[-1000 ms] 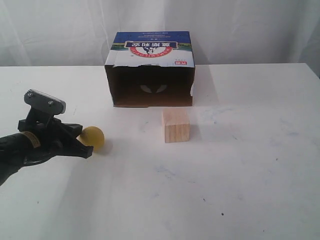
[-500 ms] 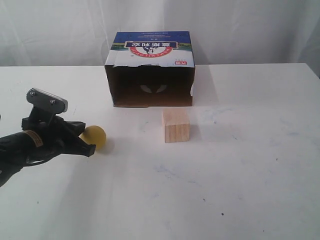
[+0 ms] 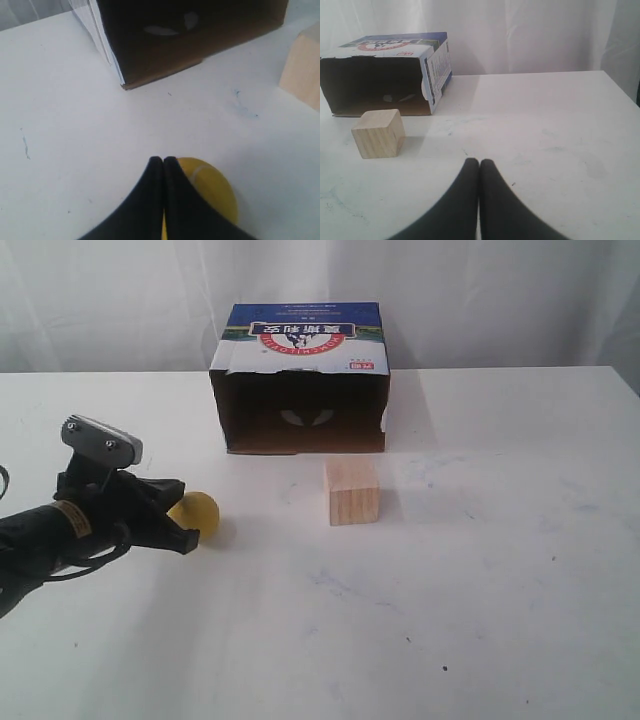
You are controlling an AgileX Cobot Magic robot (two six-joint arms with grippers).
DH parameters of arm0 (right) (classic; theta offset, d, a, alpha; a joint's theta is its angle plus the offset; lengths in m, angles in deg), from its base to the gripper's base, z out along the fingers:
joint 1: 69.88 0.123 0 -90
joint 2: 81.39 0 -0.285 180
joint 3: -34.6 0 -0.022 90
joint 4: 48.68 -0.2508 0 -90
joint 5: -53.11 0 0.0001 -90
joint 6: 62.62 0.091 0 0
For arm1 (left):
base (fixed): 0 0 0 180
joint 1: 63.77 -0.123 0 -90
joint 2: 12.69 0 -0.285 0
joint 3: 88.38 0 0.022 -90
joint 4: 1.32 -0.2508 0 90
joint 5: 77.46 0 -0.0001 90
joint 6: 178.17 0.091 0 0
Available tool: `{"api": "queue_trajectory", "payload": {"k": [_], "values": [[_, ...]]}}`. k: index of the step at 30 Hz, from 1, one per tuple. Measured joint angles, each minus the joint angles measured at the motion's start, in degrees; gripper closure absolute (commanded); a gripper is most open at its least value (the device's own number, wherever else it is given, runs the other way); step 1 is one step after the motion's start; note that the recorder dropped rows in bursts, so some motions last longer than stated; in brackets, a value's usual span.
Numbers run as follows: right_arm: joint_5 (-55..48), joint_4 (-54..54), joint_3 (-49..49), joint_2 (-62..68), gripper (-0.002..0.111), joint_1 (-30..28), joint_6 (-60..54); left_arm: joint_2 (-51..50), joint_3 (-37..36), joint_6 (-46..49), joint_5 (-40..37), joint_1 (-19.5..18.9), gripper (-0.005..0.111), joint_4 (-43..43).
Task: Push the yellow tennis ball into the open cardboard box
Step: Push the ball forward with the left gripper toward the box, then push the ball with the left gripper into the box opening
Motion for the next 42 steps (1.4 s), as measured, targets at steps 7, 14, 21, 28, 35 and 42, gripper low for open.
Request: {"api": "queue_trajectory", "payload": {"k": [7, 14, 21, 28, 35, 42], "values": [[0.0, 0.0, 0.0, 0.0, 0.108, 0.0, 0.0, 3.6, 0.0, 0.0, 3.8, 0.0, 0.107, 3.8], [0.0, 0.0, 0.0, 0.0, 0.108, 0.0, 0.0, 4.3, 0.0, -0.2, -11.1, 0.0, 0.107, 3.4], [0.0, 0.0, 0.0, 0.0, 0.108, 0.0, 0.0, 2.2, 0.0, -5.2, -11.6, -0.2, 0.107, 0.8], [0.0, 0.0, 0.0, 0.0, 0.108, 0.0, 0.0, -0.5, 0.0, -13.9, -2.5, -0.3, 0.107, -5.3], [0.0, 0.0, 0.0, 0.0, 0.108, 0.0, 0.0, -2.7, 1.2, -15.3, 1.4, -0.3, 0.107, -5.8], [0.0, 0.0, 0.0, 0.0, 0.108, 0.0, 0.0, -4.4, 7.6, -15.4, -1.7, -0.3, 0.107, -7.7]]}}
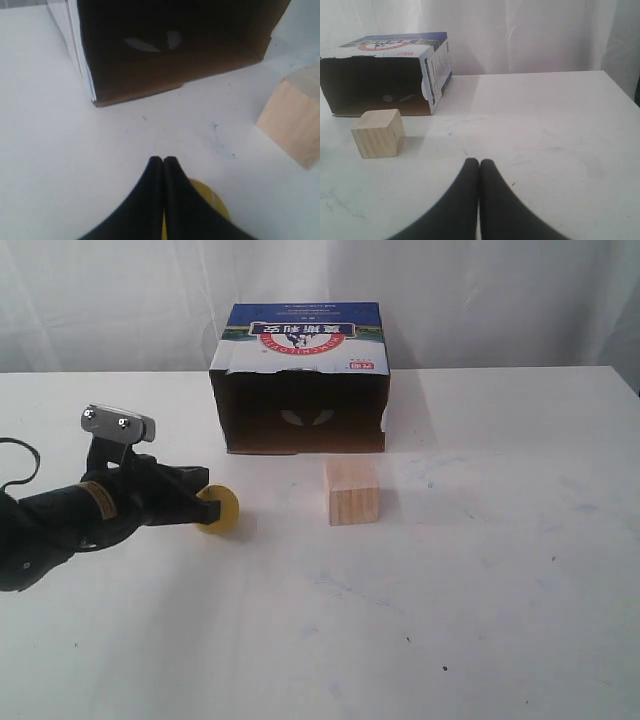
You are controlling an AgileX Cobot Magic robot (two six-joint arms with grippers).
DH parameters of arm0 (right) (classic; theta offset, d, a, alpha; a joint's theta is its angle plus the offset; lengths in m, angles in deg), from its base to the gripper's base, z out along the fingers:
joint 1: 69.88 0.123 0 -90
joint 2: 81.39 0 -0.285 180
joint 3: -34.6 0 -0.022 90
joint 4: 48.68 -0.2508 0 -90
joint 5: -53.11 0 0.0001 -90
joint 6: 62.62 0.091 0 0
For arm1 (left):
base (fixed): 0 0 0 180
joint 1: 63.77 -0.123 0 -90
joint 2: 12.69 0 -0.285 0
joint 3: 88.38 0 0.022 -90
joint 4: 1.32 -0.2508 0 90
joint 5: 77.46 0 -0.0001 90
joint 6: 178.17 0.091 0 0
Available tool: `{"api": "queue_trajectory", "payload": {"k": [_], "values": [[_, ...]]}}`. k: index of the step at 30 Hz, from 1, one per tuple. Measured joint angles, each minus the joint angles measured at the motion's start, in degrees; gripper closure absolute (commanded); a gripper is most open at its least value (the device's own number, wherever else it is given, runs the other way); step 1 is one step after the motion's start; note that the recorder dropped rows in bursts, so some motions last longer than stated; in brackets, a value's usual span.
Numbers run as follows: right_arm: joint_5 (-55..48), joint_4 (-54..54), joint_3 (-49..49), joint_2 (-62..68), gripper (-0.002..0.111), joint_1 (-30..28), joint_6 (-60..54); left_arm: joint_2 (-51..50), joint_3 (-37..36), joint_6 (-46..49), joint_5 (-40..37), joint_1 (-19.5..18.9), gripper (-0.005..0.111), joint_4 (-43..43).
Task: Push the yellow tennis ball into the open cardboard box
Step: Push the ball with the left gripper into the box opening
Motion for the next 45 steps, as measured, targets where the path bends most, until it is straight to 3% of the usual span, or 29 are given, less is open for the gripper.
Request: {"api": "queue_trajectory", "payload": {"k": [7, 12, 15, 19, 25, 30, 39, 45], "values": [[0.0, 0.0, 0.0, 0.0, 0.108, 0.0, 0.0, -2.6, 7.8, 0.0, -0.8, 0.0, 0.107, 0.0], [0.0, 0.0, 0.0, 0.0, 0.108, 0.0, 0.0, -0.2, 9.0, -1.7, -3.1, 0.0, 0.107, -1.7], [0.0, 0.0, 0.0, 0.0, 0.108, 0.0, 0.0, 2.2, 7.2, -7.8, -5.7, 0.0, 0.107, -9.9], [0.0, 0.0, 0.0, 0.0, 0.108, 0.0, 0.0, 3.3, 2.3, -13.2, -2.7, 0.0, 0.107, -22.1], [0.0, 0.0, 0.0, 0.0, 0.108, 0.0, 0.0, 3.4, -2.6, -14.9, 0.0, 0.0, 0.107, -29.9], [0.0, 0.0, 0.0, 0.0, 0.108, 0.0, 0.0, -0.1, -2.0, -14.8, 1.4, 0.0, 0.107, -32.9], [0.0, 0.0, 0.0, 0.0, 0.108, 0.0, 0.0, -10.4, 7.6, -18.9, 2.9, 0.0, 0.107, -36.9], [0.0, 0.0, 0.0, 0.0, 0.108, 0.0, 0.0, -16.3, 23.9, -18.1, -0.3, -0.3, 0.107, -29.9]]}}
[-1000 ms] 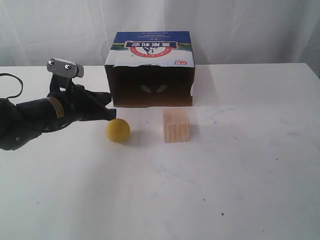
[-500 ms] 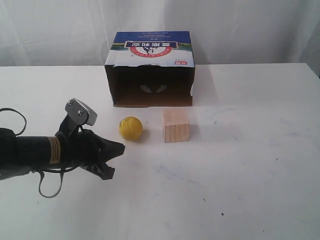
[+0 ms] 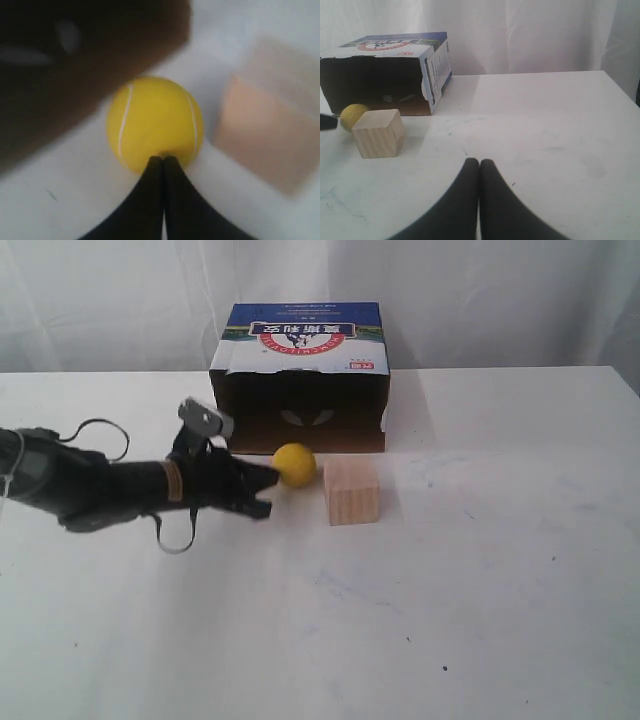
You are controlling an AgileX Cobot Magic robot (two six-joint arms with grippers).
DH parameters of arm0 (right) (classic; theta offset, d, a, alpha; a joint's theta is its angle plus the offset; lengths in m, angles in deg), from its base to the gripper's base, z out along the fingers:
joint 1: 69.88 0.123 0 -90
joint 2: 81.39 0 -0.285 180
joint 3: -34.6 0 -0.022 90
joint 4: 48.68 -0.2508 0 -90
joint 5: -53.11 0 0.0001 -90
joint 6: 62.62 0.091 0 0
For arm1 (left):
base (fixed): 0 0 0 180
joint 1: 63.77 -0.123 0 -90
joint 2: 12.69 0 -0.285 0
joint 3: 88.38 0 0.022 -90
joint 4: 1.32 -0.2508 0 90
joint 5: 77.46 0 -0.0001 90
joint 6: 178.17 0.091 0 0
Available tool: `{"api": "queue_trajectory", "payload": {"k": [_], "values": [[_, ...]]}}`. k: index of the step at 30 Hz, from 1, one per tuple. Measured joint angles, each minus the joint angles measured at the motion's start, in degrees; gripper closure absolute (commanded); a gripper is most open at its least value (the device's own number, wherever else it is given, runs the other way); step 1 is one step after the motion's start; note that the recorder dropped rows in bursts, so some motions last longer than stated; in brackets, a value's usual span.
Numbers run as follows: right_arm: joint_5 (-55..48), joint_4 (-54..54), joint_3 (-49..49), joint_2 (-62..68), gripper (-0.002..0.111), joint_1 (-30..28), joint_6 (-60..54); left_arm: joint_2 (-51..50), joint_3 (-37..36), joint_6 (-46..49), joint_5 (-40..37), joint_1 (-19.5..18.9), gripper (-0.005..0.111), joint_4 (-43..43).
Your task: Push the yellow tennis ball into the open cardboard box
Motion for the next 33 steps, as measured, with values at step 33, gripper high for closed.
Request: {"api": "queue_trajectory", "payload": {"k": [33], "values": [[0.0, 0.0, 0.0, 0.0, 0.108, 0.0, 0.0, 2.5, -6.3, -9.2, 9.2, -5.0, 0.107, -11.5]]}}
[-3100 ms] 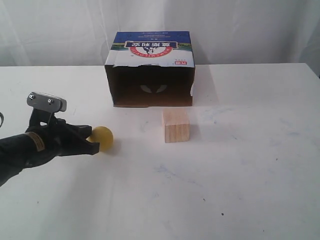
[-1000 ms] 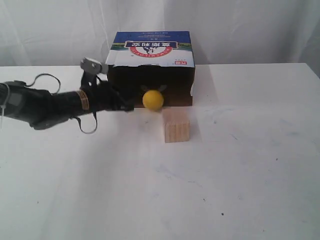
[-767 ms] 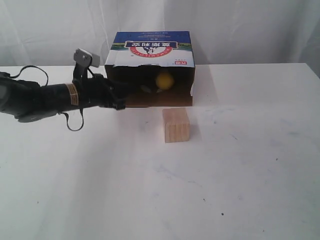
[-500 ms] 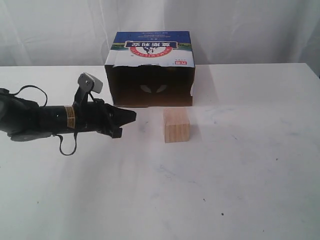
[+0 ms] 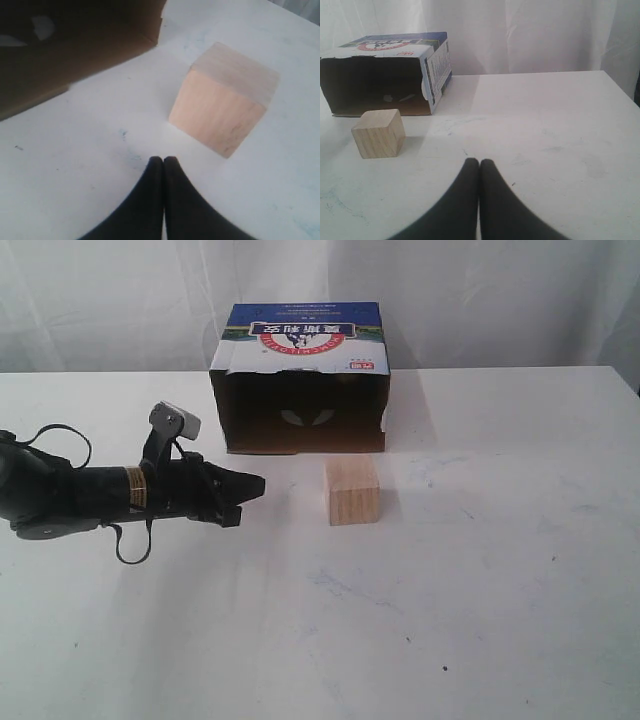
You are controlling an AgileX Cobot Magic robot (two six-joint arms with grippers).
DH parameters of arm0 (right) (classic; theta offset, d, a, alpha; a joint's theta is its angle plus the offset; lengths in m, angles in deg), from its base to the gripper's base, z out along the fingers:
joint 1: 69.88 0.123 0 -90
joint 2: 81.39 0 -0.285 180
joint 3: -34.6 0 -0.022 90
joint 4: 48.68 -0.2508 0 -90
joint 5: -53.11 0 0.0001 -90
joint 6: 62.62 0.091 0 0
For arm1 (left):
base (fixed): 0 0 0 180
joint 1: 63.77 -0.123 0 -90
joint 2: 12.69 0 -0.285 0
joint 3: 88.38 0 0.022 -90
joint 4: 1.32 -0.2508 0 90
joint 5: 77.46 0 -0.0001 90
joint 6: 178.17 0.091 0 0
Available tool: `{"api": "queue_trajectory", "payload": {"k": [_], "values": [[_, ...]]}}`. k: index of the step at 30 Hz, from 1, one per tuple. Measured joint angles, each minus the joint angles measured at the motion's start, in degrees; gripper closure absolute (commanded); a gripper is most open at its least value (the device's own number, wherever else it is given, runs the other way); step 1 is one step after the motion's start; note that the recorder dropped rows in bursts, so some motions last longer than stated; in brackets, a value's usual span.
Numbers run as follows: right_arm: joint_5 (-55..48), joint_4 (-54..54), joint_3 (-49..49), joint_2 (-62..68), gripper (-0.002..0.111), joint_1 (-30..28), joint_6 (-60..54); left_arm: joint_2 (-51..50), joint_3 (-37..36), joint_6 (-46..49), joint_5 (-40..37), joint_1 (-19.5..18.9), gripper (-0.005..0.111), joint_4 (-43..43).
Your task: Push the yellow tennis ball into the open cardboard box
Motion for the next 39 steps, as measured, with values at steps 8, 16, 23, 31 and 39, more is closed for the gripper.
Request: {"api": "queue_trajectory", "payload": {"k": [8, 16, 23, 31, 39], "values": [[0.0, 0.0, 0.0, 0.0, 0.108, 0.0, 0.0, 5.0, -2.3, 6.2, -14.1, 0.0, 0.107, 4.0], [0.0, 0.0, 0.0, 0.0, 0.108, 0.0, 0.0, 14.9, -5.7, 10.1, -23.9, 0.0, 0.107, 8.8], [0.0, 0.0, 0.0, 0.0, 0.108, 0.0, 0.0, 22.4, -10.5, 9.5, -44.7, 0.0, 0.107, 12.6], [0.0, 0.0, 0.0, 0.0, 0.108, 0.0, 0.0, 36.1, -12.5, 9.6, -68.6, -1.4, 0.107, 12.4], [0.0, 0.0, 0.0, 0.0, 0.108, 0.0, 0.0, 48.3, -4.2, 14.8, -87.0, -15.1, 0.107, 16.4]]}}
